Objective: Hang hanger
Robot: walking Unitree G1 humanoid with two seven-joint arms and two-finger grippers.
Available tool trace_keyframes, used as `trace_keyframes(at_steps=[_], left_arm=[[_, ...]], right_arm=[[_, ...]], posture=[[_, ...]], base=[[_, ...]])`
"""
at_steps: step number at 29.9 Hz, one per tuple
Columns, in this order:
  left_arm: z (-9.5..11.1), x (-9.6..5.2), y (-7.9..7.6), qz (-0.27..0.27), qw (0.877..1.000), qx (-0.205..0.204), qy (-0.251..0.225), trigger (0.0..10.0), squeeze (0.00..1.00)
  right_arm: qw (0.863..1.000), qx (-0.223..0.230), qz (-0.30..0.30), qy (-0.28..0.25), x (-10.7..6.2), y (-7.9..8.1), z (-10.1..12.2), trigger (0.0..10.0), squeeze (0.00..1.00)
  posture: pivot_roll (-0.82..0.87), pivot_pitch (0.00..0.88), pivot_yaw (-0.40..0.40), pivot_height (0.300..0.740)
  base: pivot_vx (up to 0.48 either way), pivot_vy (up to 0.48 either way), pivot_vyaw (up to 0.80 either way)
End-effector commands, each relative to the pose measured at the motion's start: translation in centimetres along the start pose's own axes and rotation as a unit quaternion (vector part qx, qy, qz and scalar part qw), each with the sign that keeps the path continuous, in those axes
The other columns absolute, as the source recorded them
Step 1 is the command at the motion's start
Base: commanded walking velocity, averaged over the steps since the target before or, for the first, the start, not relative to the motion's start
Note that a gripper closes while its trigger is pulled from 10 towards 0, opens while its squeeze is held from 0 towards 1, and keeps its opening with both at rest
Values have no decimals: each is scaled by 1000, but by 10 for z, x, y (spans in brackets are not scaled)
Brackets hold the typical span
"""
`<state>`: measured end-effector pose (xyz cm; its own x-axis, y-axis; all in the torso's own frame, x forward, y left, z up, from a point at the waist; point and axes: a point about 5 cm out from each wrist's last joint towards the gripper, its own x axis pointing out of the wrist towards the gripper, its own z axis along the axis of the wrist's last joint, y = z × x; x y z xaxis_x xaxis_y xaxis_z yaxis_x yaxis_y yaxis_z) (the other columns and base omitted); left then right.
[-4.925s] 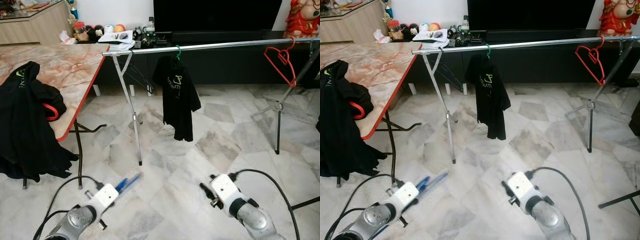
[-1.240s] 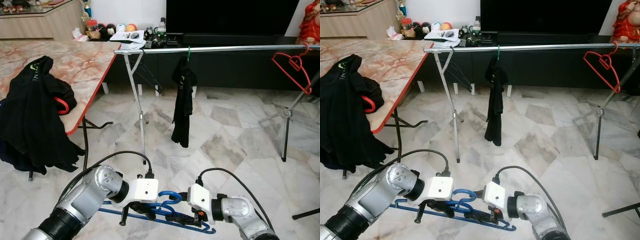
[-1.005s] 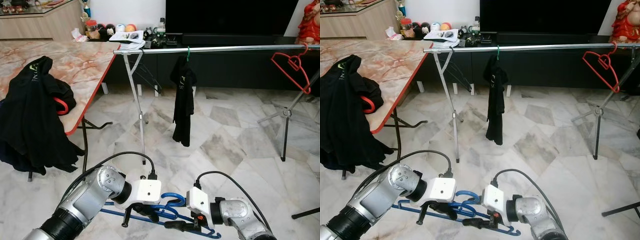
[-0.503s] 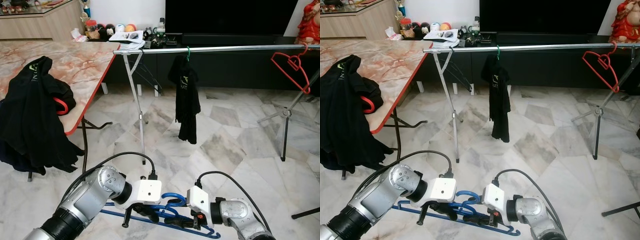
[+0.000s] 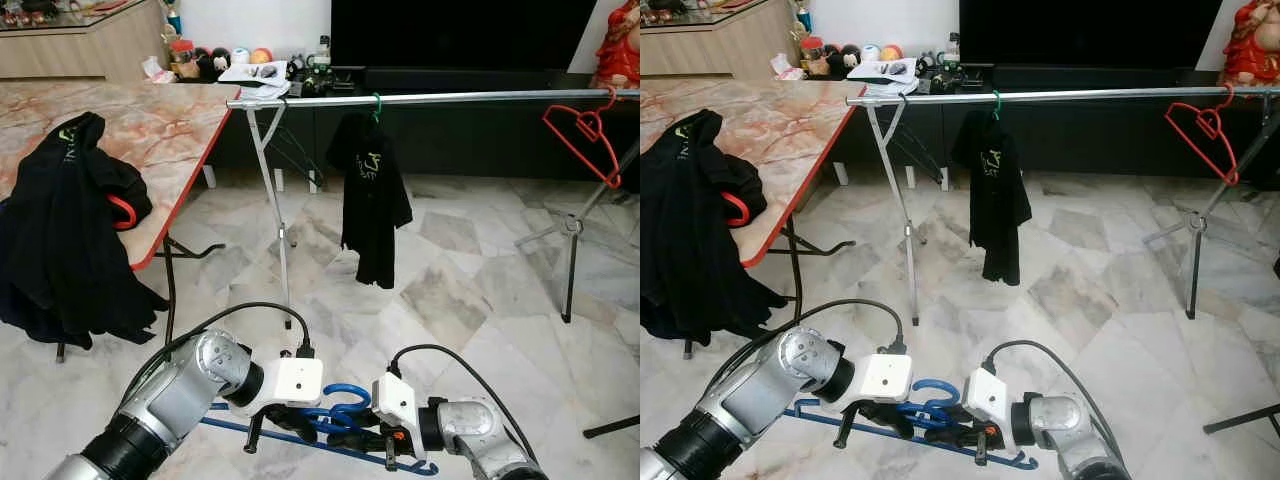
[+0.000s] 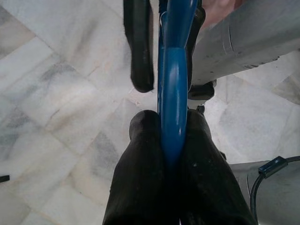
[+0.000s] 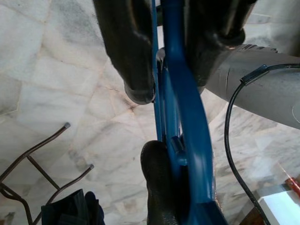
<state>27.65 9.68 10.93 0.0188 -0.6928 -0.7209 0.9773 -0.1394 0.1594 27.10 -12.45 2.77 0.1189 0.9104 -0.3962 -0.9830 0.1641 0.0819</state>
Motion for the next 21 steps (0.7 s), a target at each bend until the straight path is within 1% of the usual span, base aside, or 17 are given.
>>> trace_keyframes(at_steps=[1, 5, 13, 17, 21], left_arm=[[14, 1, 1, -7, 999, 23, -22, 10000, 0], [18, 1, 1, -5, 999, 23, -38, 10000, 0], [21, 0, 2, -4, 999, 26, -47, 10000, 0], [24, -1, 3, 1, 998, 22, -63, 10000, 0], [27, -2, 4, 3, 997, 29, -75, 10000, 0]], right_arm=[[1000, 8, -10, -15, 1, -3, 4, 0, 0], [1000, 14, -6, -18, 1, -3, 4, 0, 0], [999, 31, -12, -36, 1, -5, 6, 0, 0], [999, 35, -16, -36, -3, -6, 6, 0, 0], [998, 42, -22, -40, -6, -8, 5, 0, 0]], posture=[[-18, 65, 8, 740], [-18, 66, 7, 740], [-18, 67, 7, 740], [-18, 66, 8, 740], [-19, 66, 8, 740]], base=[[0, 0, 0], [0, 0, 0], [0, 0, 0], [0, 0, 0], [0, 0, 0]])
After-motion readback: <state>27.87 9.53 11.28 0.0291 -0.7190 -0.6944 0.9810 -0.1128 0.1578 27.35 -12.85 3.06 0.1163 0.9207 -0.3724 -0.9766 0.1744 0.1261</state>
